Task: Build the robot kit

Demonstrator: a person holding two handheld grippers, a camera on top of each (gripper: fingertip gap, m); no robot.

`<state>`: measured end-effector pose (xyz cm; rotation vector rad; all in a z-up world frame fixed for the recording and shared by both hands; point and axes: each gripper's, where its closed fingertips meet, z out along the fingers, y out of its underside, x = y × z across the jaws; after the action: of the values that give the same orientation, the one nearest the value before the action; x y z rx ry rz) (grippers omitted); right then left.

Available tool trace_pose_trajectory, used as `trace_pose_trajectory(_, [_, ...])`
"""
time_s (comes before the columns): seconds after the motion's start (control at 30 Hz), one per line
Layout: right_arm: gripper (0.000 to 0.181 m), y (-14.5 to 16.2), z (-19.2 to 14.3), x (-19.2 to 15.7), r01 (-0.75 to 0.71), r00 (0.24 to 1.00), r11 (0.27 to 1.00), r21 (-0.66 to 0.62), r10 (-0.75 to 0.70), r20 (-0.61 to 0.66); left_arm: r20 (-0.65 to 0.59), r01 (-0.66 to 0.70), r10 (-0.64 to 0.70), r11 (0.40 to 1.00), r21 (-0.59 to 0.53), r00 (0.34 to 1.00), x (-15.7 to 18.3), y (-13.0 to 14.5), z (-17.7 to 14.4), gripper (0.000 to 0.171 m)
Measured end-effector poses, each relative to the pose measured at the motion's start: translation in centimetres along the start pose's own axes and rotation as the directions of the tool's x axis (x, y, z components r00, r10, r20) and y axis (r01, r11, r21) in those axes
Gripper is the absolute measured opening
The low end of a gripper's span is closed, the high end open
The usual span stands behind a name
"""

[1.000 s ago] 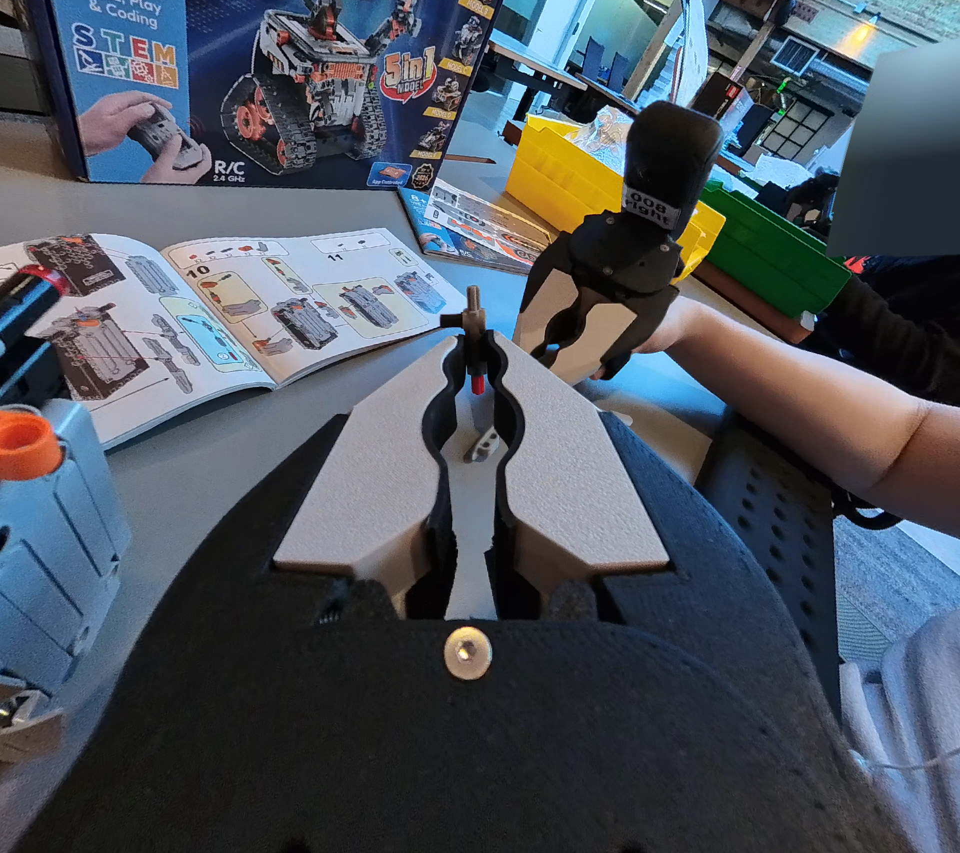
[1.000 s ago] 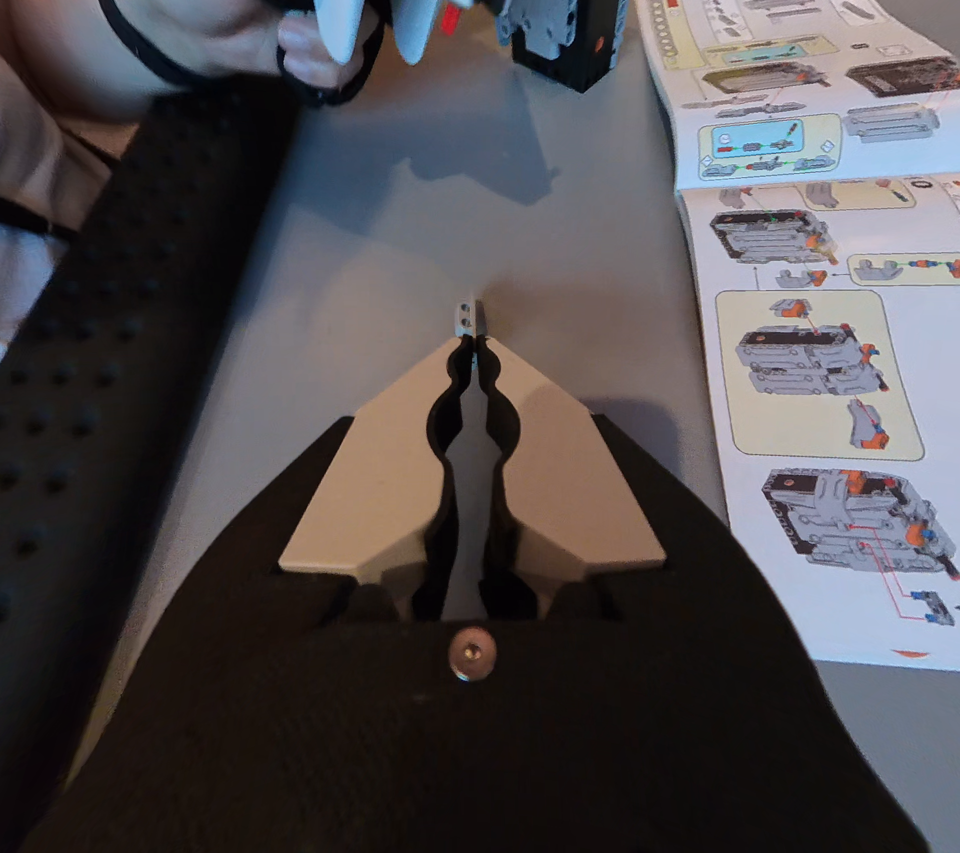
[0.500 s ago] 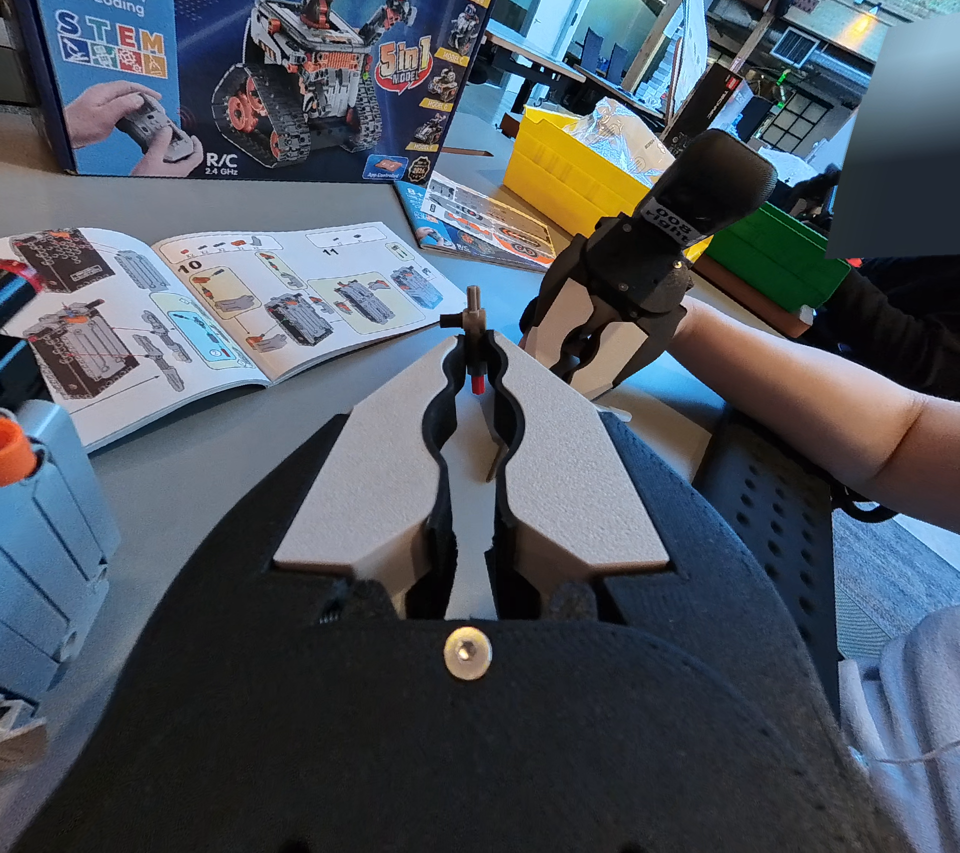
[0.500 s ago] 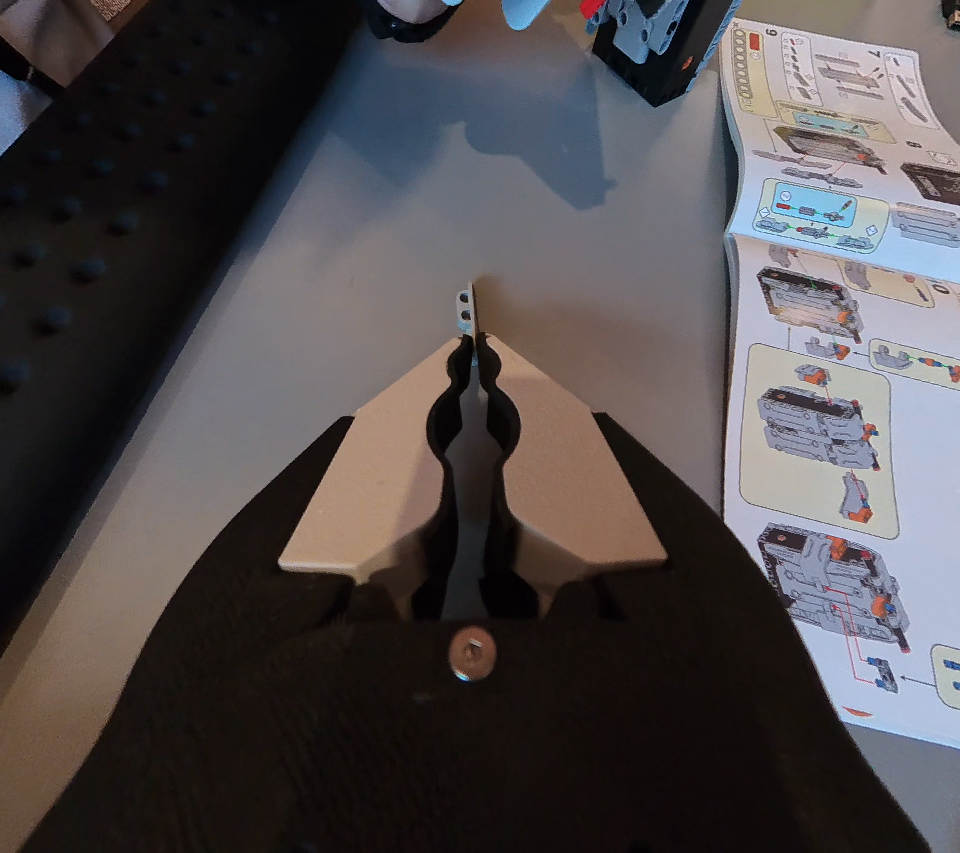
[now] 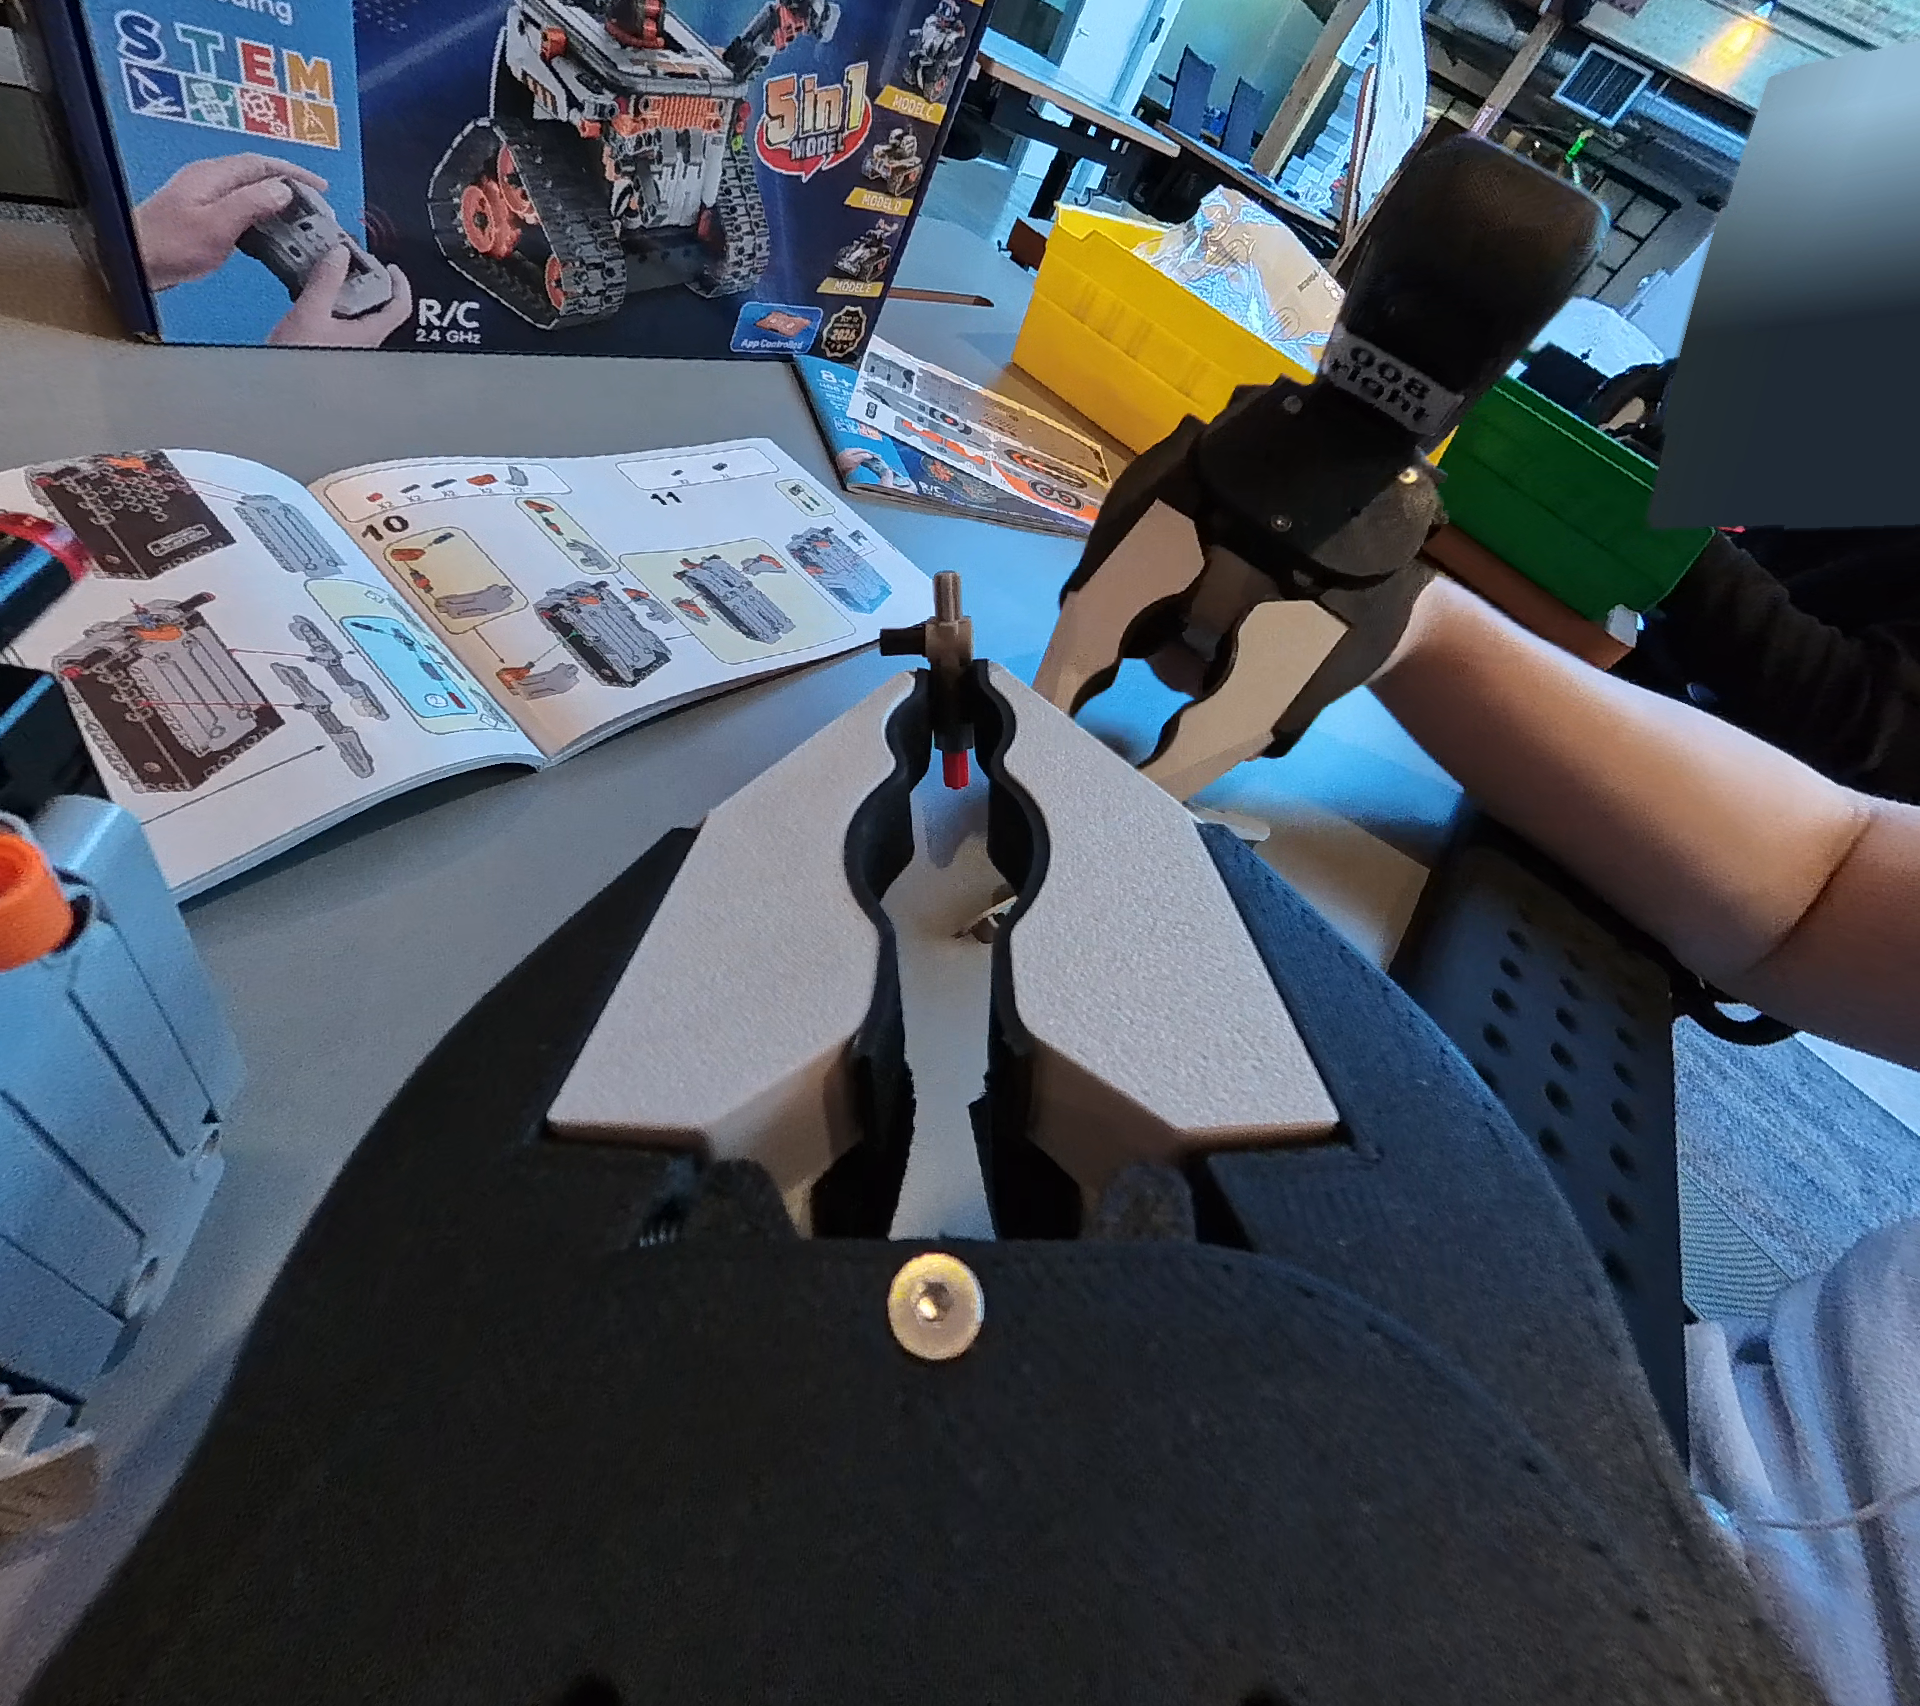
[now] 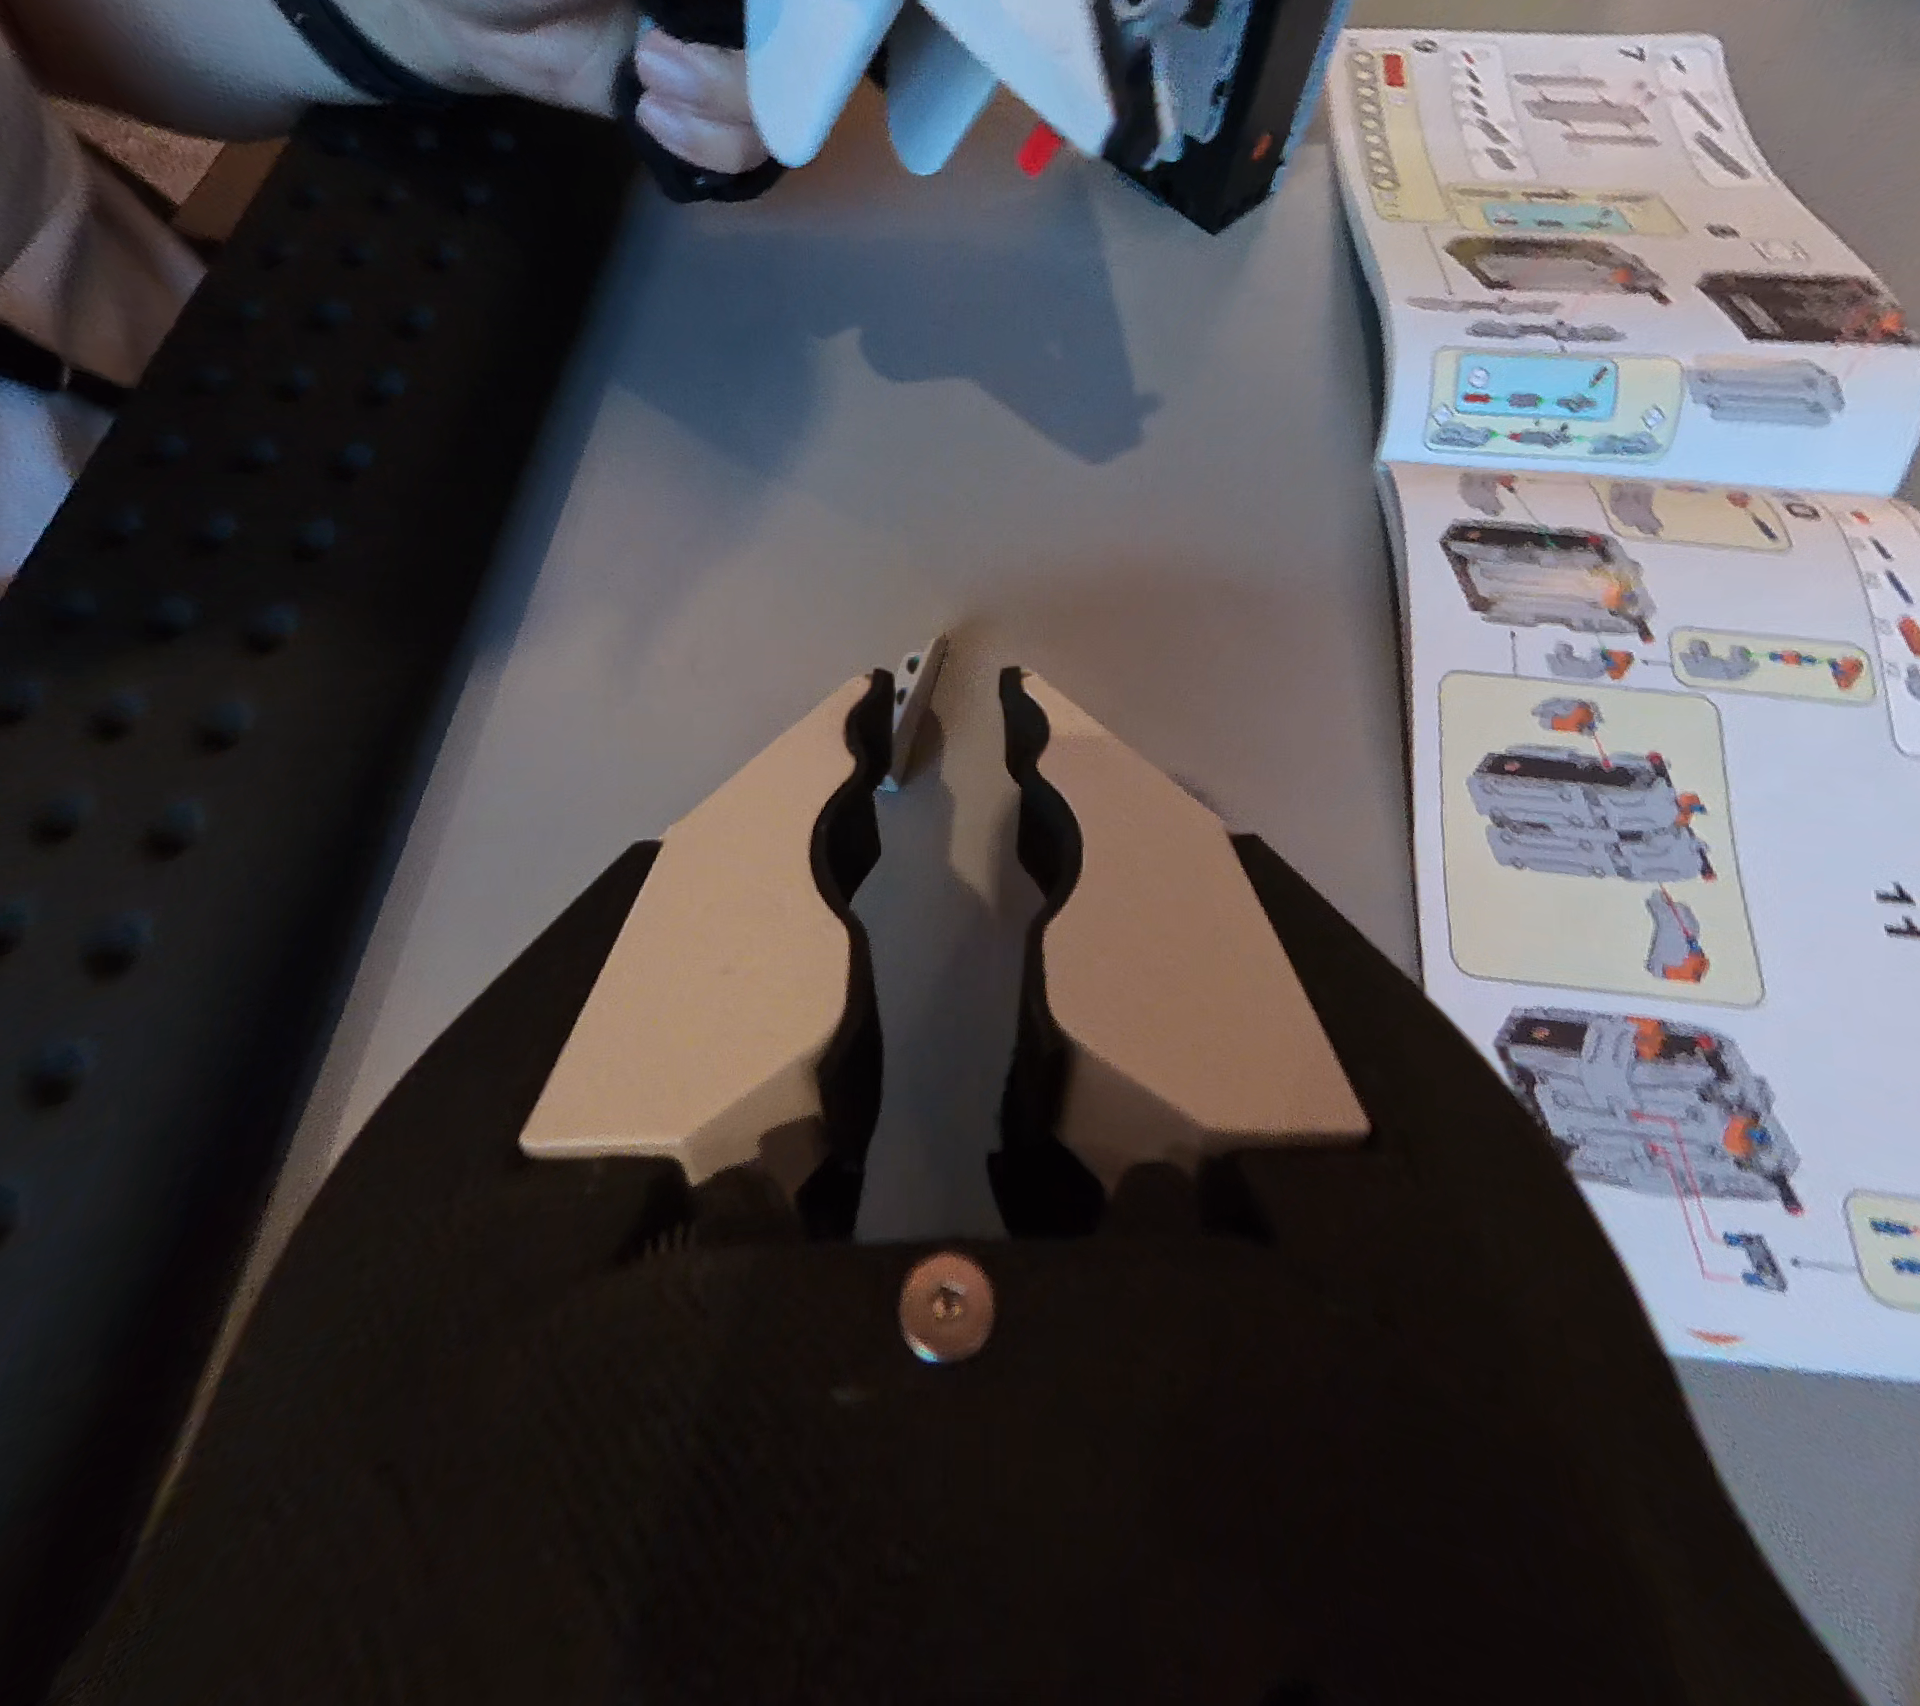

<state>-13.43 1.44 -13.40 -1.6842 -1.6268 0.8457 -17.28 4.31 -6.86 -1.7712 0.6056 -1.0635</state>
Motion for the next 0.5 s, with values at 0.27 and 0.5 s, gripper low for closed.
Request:
trace_pose_trajectory(0.27, [0.02, -0.9, -2.1, 0.8, -0.111, 0.988, 0.981, -0.156, 0.092, -0.126, 0.039, 0.002, -0.002, 1.0, -0.015, 0.999, -0.8, 0.3, 0.0, 0.005])
trace_pose_trajectory(0.5, [0.007, -1.1, -5.3, 2.0, -0.119, 0.988, 0.92, -0.374, 0.074, -0.133, 0.069, -0.01, 0.013, 0.999, -0.045, 0.998, -1.3, 0.8, 0.3, 0.005])
